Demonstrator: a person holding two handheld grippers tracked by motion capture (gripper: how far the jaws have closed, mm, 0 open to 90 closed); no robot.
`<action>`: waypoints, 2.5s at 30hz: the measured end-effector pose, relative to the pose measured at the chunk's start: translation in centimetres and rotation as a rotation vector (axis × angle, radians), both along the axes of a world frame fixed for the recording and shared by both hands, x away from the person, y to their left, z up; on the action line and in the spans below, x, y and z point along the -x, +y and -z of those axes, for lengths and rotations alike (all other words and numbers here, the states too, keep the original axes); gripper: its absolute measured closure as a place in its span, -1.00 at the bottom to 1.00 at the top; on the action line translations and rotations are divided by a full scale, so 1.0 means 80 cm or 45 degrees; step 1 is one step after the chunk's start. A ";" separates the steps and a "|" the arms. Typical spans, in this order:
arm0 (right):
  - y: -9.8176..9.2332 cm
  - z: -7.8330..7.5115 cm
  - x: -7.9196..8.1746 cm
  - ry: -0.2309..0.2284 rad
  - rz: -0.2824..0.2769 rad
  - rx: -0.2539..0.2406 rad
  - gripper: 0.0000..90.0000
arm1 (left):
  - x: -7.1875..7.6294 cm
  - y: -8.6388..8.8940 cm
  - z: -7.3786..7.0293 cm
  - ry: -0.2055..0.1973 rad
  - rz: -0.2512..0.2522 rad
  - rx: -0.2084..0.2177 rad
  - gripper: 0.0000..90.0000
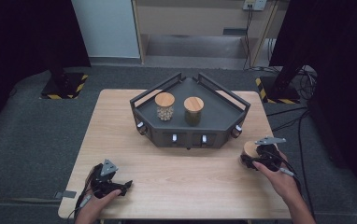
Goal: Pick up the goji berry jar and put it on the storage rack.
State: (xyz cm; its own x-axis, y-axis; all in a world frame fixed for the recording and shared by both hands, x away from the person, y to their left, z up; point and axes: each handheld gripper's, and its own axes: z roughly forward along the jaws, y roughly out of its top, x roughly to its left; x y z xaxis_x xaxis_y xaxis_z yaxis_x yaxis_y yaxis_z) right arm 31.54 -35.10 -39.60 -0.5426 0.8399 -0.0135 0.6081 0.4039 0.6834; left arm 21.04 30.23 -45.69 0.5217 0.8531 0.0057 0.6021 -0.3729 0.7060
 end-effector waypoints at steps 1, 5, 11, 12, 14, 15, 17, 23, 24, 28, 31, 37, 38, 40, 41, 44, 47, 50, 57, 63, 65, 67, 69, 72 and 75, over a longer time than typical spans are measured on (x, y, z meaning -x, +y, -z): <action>0.000 -0.001 0.001 0.001 0.000 0.000 -0.42 | 0.000 0.000 0.000 0.000 0.000 0.000 -1.00; 0.003 -0.007 0.003 0.000 -0.013 0.009 -0.42 | 0.000 0.000 0.000 0.000 0.000 0.000 -1.00; 0.005 -0.016 0.006 -0.004 -0.033 0.013 -0.42 | 0.000 0.000 0.000 0.000 0.000 0.000 -1.00; 0.006 -0.019 0.006 0.001 -0.034 0.015 -0.42 | 0.000 0.000 0.000 0.000 0.000 0.000 -1.00; 0.007 -0.020 0.006 -0.001 -0.037 0.015 -0.42 | 0.000 0.000 0.000 0.000 0.000 0.000 -1.00; 0.007 -0.022 0.006 0.001 -0.041 0.017 -0.42 | 0.000 0.000 0.000 0.000 0.000 0.000 -1.00; 0.009 -0.024 0.006 0.001 -0.045 0.019 -0.42 | 0.000 0.000 0.000 0.000 0.000 0.000 -1.00; 0.014 -0.030 0.004 0.007 -0.060 0.025 -0.42 | 0.000 0.000 0.000 0.000 0.000 0.000 -1.00; 0.016 -0.032 0.004 0.009 -0.062 0.028 -0.42 | 0.000 0.000 0.000 0.000 0.000 0.000 -1.00; 0.019 -0.037 0.003 0.007 -0.072 0.031 -0.42 | 0.000 0.000 0.000 0.000 0.000 0.001 -1.00; 0.019 -0.041 0.003 0.003 -0.076 0.025 -0.42 | 0.000 0.000 0.000 0.000 0.000 0.001 -1.00; 0.019 -0.052 0.002 -0.008 -0.079 0.025 -0.42 | 0.000 0.000 0.000 0.000 0.000 0.000 -1.00; 0.020 -0.054 0.003 -0.008 -0.078 0.027 -0.42 | 0.000 0.000 0.000 0.000 0.000 0.000 -1.00; 0.021 -0.058 0.003 -0.012 -0.082 0.028 -0.42 | 0.000 0.000 0.000 0.000 0.000 0.000 -1.00; 0.021 -0.060 0.003 -0.014 -0.086 0.027 -0.42 | 0.000 0.000 0.000 0.000 0.000 0.000 -1.00; 0.022 -0.064 0.002 -0.011 -0.089 0.026 -0.42 | 0.000 0.000 0.000 0.000 0.000 0.000 -1.00; 0.024 -0.066 0.000 -0.008 -0.091 0.033 -0.42 | 0.000 0.000 0.000 0.000 0.000 0.000 -1.00; 0.025 -0.067 -0.003 0.004 -0.093 0.035 -0.42 | 0.000 0.000 0.000 0.000 0.000 0.000 -1.00; 0.028 -0.071 -0.009 0.023 -0.100 0.045 -0.42 | 0.000 0.000 0.000 0.000 0.000 0.001 -1.00; 0.031 -0.076 -0.012 0.030 -0.102 0.046 -0.42 | 0.000 0.000 0.000 0.001 0.001 0.001 -1.00; 0.033 -0.078 -0.015 0.037 -0.102 0.049 -0.42 | -0.001 0.001 0.000 0.002 0.004 0.001 -1.00; 0.035 -0.080 -0.016 0.039 -0.101 0.057 -0.42 | -0.003 0.001 0.000 0.002 0.009 -0.001 -1.00; 0.037 -0.082 -0.017 0.039 -0.107 0.057 -0.42 | -0.003 0.001 0.000 0.002 0.009 -0.001 -1.00; 0.040 -0.088 -0.017 0.031 -0.115 0.064 -0.42 | -0.003 0.001 0.000 0.002 0.008 -0.001 -1.00; 0.044 -0.095 -0.017 0.021 -0.127 0.074 -0.42 | -0.002 0.001 0.000 0.002 0.007 -0.001 -1.00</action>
